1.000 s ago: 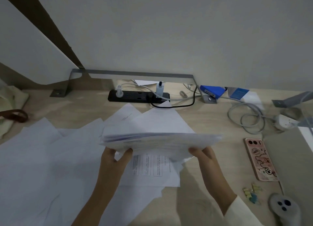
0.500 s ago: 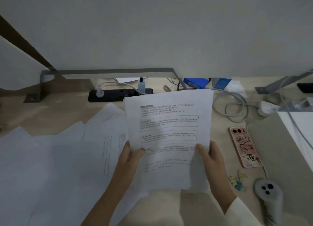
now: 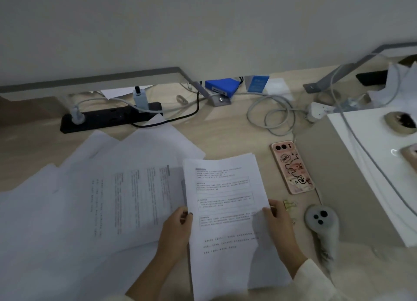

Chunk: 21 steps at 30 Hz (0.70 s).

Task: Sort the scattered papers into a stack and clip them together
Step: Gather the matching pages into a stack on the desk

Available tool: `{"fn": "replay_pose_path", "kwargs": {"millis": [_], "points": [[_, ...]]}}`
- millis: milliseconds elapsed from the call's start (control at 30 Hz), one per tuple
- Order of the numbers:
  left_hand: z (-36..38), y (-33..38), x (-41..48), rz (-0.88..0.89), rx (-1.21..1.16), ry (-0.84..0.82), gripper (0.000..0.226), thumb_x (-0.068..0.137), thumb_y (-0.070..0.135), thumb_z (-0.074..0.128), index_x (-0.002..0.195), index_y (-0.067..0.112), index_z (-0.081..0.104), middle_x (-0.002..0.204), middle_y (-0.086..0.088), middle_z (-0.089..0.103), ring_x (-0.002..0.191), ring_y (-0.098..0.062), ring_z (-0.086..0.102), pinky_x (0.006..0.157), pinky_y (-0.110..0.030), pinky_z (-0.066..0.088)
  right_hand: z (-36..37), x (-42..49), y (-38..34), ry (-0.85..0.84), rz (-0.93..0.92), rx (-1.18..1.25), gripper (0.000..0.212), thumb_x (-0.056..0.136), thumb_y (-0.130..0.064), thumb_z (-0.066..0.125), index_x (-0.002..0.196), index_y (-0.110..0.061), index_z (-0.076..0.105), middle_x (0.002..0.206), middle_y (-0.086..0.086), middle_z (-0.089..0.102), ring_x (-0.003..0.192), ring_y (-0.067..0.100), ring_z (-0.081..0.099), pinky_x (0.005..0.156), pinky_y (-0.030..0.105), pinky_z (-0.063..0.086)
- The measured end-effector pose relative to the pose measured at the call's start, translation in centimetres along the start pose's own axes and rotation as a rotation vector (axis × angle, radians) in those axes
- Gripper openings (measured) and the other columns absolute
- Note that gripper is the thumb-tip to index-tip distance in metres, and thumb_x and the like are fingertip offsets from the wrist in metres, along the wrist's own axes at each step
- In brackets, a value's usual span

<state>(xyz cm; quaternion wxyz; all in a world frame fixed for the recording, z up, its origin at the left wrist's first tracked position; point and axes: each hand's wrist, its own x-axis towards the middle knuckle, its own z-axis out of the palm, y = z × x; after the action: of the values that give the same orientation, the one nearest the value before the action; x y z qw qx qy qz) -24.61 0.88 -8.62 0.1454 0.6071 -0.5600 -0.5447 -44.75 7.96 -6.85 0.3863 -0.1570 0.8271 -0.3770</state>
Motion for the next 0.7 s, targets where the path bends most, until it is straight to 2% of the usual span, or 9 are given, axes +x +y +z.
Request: {"fn": "replay_pose_path", "kwargs": {"millis": [67, 133, 200, 233, 367, 433, 533, 633, 700], "points": [[0.2, -0.4, 0.2, 0.008, 0.039, -0.011, 0.024, 0.095, 0.017, 0.043, 0.079, 0.032, 0.053, 0.082, 0.013, 0.060, 0.079, -0.010, 0.057, 0.061, -0.010, 0.041, 0.0, 0.3, 0.3, -0.002, -0.021, -0.030, 0.025, 0.092, -0.007, 0.044, 0.115, -0.009, 0.051, 0.098, 0.006, 0.061, 0.079, 0.012, 0.054, 0.057, 0.019, 0.036], [0.0, -0.6, 0.1, 0.014, 0.078, -0.012, 0.021, 0.095, 0.017, 0.043, 0.094, 0.034, 0.054, 0.090, 0.015, 0.059, 0.088, -0.008, 0.057, 0.071, -0.015, 0.044, 0.1, 0.3, 0.3, 0.012, -0.071, -0.070, 0.027, 0.089, -0.002, 0.047, 0.113, -0.012, 0.052, 0.106, 0.009, 0.062, 0.091, 0.018, 0.056, 0.064, 0.020, 0.041], [-0.7, -0.9, 0.1, 0.029, 0.129, 0.020, 0.027, 0.095, 0.018, 0.044, 0.118, 0.029, 0.053, 0.106, 0.012, 0.058, 0.100, -0.008, 0.055, 0.085, -0.021, 0.044, 0.1, 0.2, 0.1, 0.091, -0.159, -0.219, 0.035, 0.084, 0.003, 0.049, 0.116, -0.010, 0.054, 0.113, 0.014, 0.059, 0.104, 0.027, 0.054, 0.082, 0.031, 0.045], [-1.3, -1.2, 0.0, 0.039, 0.140, 0.047, 0.030, 0.094, 0.018, 0.045, 0.122, 0.025, 0.052, 0.111, 0.010, 0.056, 0.104, -0.008, 0.054, 0.090, -0.022, 0.042, 0.3, 0.2, -0.2, 0.128, -0.193, -0.306, 0.039, 0.083, 0.003, 0.050, 0.120, -0.006, 0.053, 0.118, 0.016, 0.056, 0.111, 0.030, 0.050, 0.091, 0.037, 0.041], [-4.2, -2.4, 0.1, 0.090, 0.160, 0.156, 0.025, 0.092, 0.013, 0.050, 0.113, 0.026, 0.054, 0.115, 0.007, 0.050, 0.110, -0.012, 0.050, 0.095, -0.026, 0.041, 2.0, -0.1, -2.3, 0.053, -0.269, -0.391, 0.042, 0.086, -0.004, 0.052, 0.127, -0.010, 0.048, 0.128, 0.014, 0.046, 0.119, 0.028, 0.041, 0.101, 0.039, 0.036], [-6.0, -3.4, 0.1, 0.099, 0.195, 0.220, 0.024, 0.090, 0.011, 0.053, 0.108, 0.026, 0.053, 0.115, 0.004, 0.049, 0.115, -0.016, 0.046, 0.095, -0.026, 0.036, 3.8, -0.3, -3.4, -0.055, -0.338, -0.370, 0.040, 0.087, -0.005, 0.052, 0.127, -0.012, 0.049, 0.127, 0.011, 0.046, 0.118, 0.024, 0.043, 0.099, 0.032, 0.037], [-8.8, -5.1, -0.4, 0.015, 0.257, 0.336, 0.030, 0.087, 0.013, 0.057, 0.117, 0.018, 0.055, 0.127, -0.003, 0.047, 0.123, -0.019, 0.040, 0.095, -0.025, 0.032, 7.1, -1.2, -5.0, -0.277, -0.338, -0.320, 0.032, 0.090, -0.011, 0.051, 0.121, -0.019, 0.050, 0.119, 0.002, 0.048, 0.110, 0.016, 0.049, 0.087, 0.020, 0.038], [-12.0, -6.6, -1.3, -0.126, 0.295, 0.452, 0.043, 0.084, 0.021, 0.062, 0.126, 0.017, 0.050, 0.139, -0.006, 0.037, 0.131, -0.023, 0.028, 0.097, -0.038, 0.039, 10.7, -2.3, -5.8, -0.490, -0.275, -0.268, 0.025, 0.092, -0.014, 0.050, 0.115, -0.023, 0.052, 0.113, -0.004, 0.052, 0.091, 0.001, 0.051, 0.065, 0.008, 0.041], [-14.1, -7.7, -1.3, -0.222, 0.313, 0.520, 0.057, 0.080, 0.027, 0.067, 0.131, 0.016, 0.044, 0.143, -0.009, 0.030, 0.134, -0.028, 0.022, 0.099, -0.046, 0.039, 12.8, -2.8, -5.9, -0.568, -0.260, -0.269, 0.027, 0.092, -0.015, 0.050, 0.118, -0.021, 0.052, 0.111, -0.005, 0.052, 0.086, -0.006, 0.049, 0.063, 0.008, 0.042]]}}
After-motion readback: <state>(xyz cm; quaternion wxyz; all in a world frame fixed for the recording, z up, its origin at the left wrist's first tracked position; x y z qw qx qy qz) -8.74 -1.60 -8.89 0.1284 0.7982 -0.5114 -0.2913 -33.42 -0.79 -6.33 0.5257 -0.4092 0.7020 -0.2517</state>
